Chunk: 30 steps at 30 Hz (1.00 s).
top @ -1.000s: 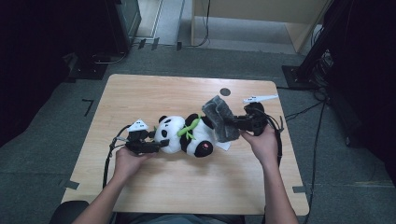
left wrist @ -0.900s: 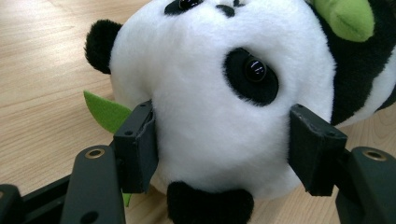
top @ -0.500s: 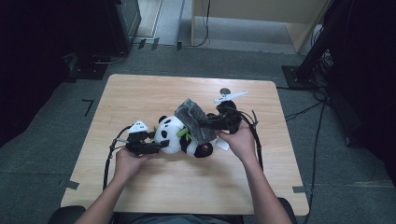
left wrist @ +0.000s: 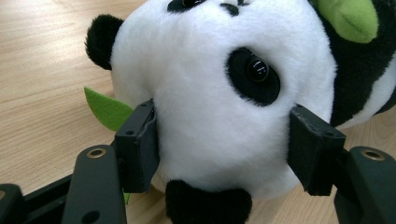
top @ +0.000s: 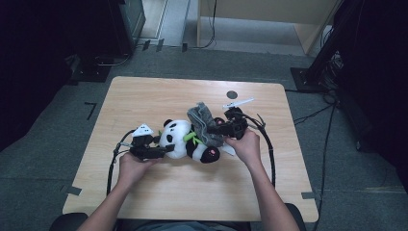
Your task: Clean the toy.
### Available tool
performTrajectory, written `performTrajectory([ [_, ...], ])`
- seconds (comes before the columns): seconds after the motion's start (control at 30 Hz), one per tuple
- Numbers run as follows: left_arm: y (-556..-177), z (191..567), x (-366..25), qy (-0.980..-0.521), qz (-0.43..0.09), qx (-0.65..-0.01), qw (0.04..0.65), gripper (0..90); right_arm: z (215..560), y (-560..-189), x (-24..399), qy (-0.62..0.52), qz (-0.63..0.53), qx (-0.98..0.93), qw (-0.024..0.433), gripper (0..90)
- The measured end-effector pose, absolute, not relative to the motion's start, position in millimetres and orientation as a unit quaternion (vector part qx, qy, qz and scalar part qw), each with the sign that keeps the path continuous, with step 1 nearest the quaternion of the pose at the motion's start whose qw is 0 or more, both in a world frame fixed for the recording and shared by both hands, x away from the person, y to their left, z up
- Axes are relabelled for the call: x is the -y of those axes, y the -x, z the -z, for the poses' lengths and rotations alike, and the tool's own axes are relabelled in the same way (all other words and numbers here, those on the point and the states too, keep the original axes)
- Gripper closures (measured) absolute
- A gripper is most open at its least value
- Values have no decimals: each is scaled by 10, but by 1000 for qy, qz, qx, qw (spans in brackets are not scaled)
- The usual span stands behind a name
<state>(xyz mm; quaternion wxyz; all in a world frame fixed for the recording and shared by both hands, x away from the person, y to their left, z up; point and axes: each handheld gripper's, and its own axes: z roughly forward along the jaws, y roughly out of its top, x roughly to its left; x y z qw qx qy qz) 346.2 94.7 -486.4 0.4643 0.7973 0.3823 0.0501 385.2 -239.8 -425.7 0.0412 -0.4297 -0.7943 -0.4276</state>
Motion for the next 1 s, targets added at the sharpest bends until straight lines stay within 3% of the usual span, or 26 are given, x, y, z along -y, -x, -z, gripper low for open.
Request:
performTrajectory([
  [0.57,-3533,4855,-962,-799,-38,-378,466,346,4450,-3781,2764,464,425,775,57,766],
  [1.0,-3580,4861,-975,-794,-26,-380,473,348,4607,-3723,2942,496,386,777,39,769],
])
